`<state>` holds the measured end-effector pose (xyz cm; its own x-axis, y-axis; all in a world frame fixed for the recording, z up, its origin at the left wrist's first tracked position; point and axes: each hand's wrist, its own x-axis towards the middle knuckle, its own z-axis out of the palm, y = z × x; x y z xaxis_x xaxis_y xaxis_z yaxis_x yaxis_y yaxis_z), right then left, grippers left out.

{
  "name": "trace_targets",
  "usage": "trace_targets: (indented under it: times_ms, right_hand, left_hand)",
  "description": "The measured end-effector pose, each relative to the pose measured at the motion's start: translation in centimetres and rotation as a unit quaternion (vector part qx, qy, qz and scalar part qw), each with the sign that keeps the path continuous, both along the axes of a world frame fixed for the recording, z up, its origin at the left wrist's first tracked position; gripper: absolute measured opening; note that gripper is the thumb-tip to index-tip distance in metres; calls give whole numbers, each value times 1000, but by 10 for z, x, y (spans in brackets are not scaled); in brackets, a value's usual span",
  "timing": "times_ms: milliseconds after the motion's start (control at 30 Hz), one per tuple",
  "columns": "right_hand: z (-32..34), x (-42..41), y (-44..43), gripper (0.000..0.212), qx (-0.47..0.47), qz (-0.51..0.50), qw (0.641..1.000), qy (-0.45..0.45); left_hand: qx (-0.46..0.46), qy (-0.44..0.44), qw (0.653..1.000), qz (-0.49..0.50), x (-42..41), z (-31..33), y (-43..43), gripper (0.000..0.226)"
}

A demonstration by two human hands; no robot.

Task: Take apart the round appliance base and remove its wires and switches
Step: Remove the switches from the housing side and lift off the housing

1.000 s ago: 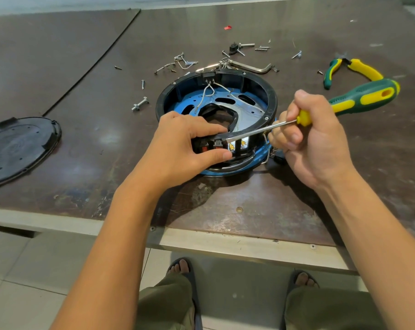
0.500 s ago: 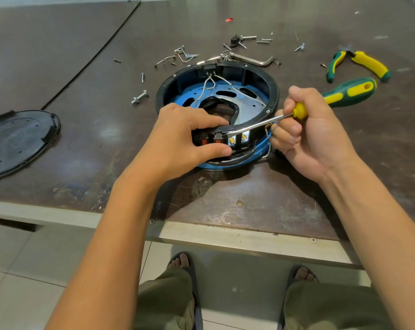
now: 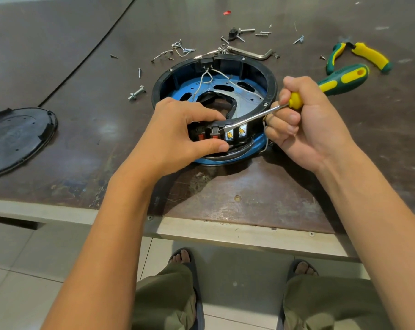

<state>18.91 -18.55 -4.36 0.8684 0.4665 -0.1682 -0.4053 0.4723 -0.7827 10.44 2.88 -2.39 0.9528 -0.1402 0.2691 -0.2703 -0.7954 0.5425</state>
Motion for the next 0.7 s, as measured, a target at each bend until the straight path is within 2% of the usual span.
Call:
trace_targets:
  times_ms: [67,200,267,433,700]
  right_hand:
    - [-1,0,-2,41,-2,5,1000,-13]
    - [-2,-1,-7,41,-33,14,993,-112]
    - [-2,-2,-7,41,-39,9,991,-128]
    - [-2,-1,-5,41,-49,6,993,-111]
    - [1,-3,0,43,-63,-18,996,-68]
  left_hand:
    - [-1,-2,1000,-1,0,-1,0,38]
    - [-9,-7,1000,8,-2,0,-1,35]
    - [-11,-5,1000,10,-2,0,-2,34]
    - [-10,5,1000,11,-1,2,-1,41]
    - [-14,9,1000,5,-1,2,-1,36]
